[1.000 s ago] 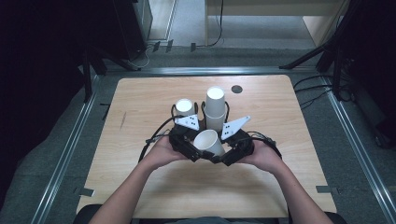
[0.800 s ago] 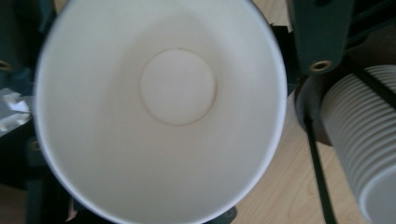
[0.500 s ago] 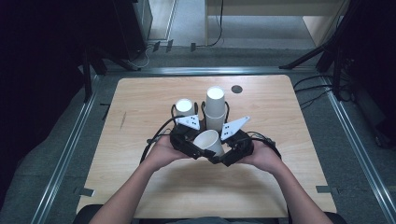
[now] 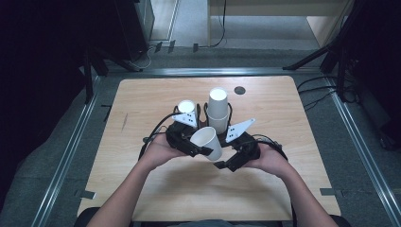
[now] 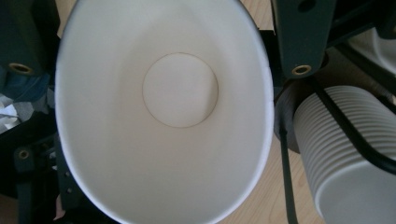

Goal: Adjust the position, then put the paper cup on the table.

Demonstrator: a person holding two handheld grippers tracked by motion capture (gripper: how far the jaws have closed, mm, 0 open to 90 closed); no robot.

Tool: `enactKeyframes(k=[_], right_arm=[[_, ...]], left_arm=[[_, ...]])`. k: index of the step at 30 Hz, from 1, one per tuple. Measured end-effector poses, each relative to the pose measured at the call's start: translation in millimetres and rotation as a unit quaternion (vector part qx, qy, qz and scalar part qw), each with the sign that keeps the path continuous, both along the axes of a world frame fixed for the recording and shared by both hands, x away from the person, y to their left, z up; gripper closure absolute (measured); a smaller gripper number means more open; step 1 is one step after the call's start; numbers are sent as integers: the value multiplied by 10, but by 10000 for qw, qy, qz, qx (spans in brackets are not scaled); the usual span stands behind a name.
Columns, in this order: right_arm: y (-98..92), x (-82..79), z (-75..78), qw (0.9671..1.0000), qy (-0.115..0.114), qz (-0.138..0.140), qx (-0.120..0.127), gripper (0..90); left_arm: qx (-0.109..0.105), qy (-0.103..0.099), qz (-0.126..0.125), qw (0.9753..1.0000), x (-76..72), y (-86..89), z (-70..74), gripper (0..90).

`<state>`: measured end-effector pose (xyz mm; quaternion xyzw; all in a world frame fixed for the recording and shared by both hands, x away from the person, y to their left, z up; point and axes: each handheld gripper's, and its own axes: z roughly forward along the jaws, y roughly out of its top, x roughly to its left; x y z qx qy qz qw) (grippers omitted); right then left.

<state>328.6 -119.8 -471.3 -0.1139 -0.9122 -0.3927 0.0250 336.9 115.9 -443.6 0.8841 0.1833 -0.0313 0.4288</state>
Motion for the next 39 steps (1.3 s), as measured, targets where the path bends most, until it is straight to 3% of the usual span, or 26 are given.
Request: enactKeyframes(k=[12, 21, 28, 39], right_arm=[[-137, -7, 18, 9998, -27, -205, -5, 194], [-240, 14, -10, 9987, -257, -426, -112, 195], [-340, 61, 27, 9971, -347, -679, 38, 194], [-439, 136, -14, 9972, -206, -715, -117, 194]], left_arm=[[549, -96, -209, 9982, -16, 31, -2, 333], [821, -187, -220, 9962, -5, 114, 3, 331], [768, -47, -126, 9970, 46, 246, 3, 331], [793, 14, 121, 9968, 34, 416, -18, 329]])
